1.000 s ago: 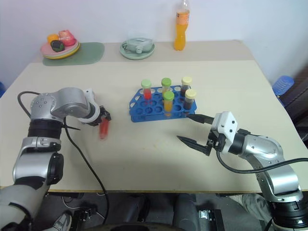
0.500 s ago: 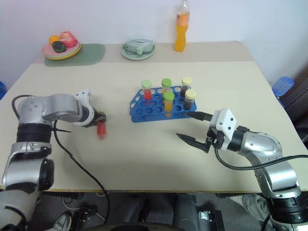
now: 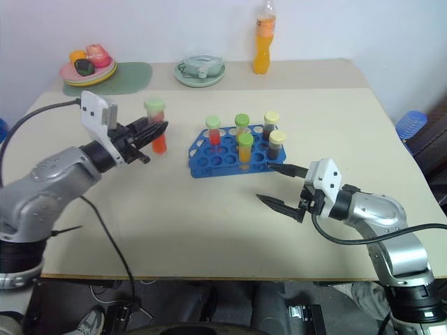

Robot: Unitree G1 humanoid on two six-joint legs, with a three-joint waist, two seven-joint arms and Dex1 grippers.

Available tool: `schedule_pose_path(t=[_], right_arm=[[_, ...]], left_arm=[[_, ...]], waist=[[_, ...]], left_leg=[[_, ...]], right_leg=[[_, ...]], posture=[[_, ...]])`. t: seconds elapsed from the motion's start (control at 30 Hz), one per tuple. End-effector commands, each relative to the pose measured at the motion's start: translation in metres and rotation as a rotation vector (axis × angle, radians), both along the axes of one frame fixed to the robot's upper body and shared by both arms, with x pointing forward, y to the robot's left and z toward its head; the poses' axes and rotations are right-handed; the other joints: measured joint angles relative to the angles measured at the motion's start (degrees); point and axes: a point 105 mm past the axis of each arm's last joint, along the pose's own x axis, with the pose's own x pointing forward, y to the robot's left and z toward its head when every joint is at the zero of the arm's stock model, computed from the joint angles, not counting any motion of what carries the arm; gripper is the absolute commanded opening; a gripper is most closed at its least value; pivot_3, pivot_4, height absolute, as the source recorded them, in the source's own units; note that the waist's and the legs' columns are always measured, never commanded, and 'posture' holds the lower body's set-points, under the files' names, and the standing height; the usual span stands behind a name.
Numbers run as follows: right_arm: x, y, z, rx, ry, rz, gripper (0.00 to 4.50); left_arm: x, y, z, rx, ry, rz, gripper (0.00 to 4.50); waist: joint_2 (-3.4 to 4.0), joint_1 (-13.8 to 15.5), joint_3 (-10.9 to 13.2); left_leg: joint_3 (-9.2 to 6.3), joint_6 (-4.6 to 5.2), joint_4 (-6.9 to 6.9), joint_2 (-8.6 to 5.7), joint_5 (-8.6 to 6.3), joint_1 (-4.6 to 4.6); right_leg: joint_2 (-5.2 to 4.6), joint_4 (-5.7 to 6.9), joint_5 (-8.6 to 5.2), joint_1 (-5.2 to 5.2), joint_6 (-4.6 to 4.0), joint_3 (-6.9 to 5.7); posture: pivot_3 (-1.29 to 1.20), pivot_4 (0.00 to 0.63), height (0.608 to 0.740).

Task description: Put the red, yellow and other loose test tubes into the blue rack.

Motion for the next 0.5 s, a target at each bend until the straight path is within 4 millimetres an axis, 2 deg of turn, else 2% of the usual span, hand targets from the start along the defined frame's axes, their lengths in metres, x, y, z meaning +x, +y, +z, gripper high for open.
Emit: schedule_pose_path(t=[0.03,0.2,0.3,0.5], right_arm=[[-0.005,-0.006,0.009,0.002,-0.035,-0.033,3.85],[-0.013,-0.01,0.009,-0.007,-0.032,-0.077,3.85],[-0.018,-0.013,0.012,-0.006,-0.034,-0.12,3.85],[-0.023,-0.013,0.016,-0.009,-0.034,-0.153,3.85]], left_arm=[[-0.001,-0.016,0.008,0.029,-0.206,-0.054,0.8],[0.003,-0.041,0.001,-0.012,-0.318,-0.14,0.8],[0.007,-0.056,-0.019,-0.031,-0.31,-0.209,0.8],[0.019,-0.062,-0.04,-0.041,-0.284,-0.225,0.8]], waist=[[0.01,0.11,0.0],[-0.06,0.07,0.04],[-0.02,0.09,0.01],[-0.06,0.0,0.04]], left_leg=[[0.0,0.0,-0.01,0.0,0.0,0.0],[-0.01,0.05,0.06,0.0,-0.02,-0.06],[0.0,0.05,0.05,0.01,-0.02,-0.05],[0.0,0.06,0.07,0.01,-0.03,-0.06]], right_leg=[[0.0,-0.02,0.0,0.0,0.0,-0.01],[0.01,-0.03,0.01,0.0,0.02,-0.03],[0.0,-0.01,0.01,-0.02,0.02,-0.04],[0.01,-0.01,0.01,-0.02,0.03,-0.05]], posture=[[0.0,0.15,0.74],[0.0,0.15,0.74],[0.0,0.15,0.74],[0.0,0.15,0.74]])
